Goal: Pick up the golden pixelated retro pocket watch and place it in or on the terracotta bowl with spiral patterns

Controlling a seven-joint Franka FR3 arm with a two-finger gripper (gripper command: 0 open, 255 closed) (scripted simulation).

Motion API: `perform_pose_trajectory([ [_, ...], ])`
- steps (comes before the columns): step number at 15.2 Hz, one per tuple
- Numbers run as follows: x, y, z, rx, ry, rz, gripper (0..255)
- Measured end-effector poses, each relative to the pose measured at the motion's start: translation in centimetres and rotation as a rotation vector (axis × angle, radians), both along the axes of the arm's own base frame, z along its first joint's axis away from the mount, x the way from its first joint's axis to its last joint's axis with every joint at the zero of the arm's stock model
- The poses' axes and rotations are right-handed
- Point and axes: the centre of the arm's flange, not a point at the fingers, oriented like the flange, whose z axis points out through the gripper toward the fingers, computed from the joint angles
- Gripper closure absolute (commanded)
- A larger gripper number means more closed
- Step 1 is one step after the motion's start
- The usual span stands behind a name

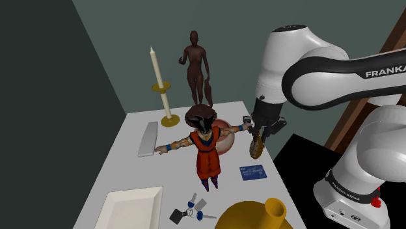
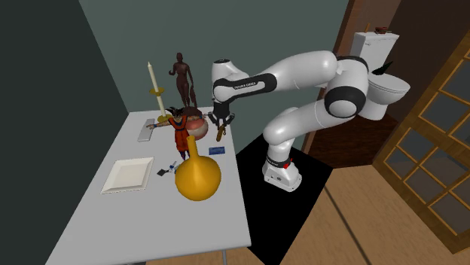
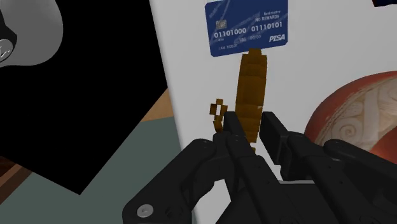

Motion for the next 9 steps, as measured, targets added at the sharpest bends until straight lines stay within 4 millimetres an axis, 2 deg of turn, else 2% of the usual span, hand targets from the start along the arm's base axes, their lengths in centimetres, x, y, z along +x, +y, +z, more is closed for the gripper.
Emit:
perform_pose_trajectory([
  [9,0.1,-0.1,4.7,0.000,0.000,0.000,255],
])
